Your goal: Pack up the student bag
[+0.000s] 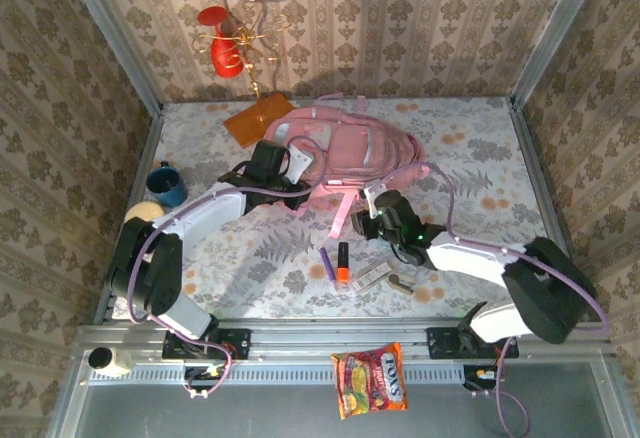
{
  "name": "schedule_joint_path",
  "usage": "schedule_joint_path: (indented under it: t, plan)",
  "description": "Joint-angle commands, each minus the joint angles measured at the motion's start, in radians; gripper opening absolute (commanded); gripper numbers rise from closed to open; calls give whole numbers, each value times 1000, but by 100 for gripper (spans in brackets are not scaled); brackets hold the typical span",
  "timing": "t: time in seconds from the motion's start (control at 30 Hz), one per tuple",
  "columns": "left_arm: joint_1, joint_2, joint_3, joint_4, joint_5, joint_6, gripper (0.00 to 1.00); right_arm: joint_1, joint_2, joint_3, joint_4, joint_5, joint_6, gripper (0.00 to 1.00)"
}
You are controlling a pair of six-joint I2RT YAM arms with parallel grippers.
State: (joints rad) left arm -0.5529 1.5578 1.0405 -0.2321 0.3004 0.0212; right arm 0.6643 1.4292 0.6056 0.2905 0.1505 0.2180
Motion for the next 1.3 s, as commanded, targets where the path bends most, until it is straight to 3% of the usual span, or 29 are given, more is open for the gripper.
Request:
schedule_joint_path:
  t: [0.0,0.3,0.43,0.57,0.73,0.87,1.03,1.2,1.27]
  plan:
    - [-8,-46,16,48,45,-46,0,9,74,52,117,126,-35,40]
    - [-19,-28,24,49,45,-47,0,29,139,121,177,190,-47,37]
    - [-19,-28,22,49,46,-45,0,32,133,131,165,260,-34,25]
    - [-19,-25,23,42,33,-38,0,32,106,117,129,355,-4,0]
    - [-16,-19,27,12,-34,-3,0,-5,11,41,45,443,76,0]
    - [-13,-16,12,12,-98,42,0,-105,-92,-28,-25,388,164,0]
    - [-9,-18,0,26,-79,58,0,-204,-132,-50,-90,332,183,0]
    - [4,-25,-23,45,-73,78,0,-311,-152,-47,-124,160,170,0]
    - [14,-20,-31,55,-97,84,0,-333,-167,-45,-103,3,113,0]
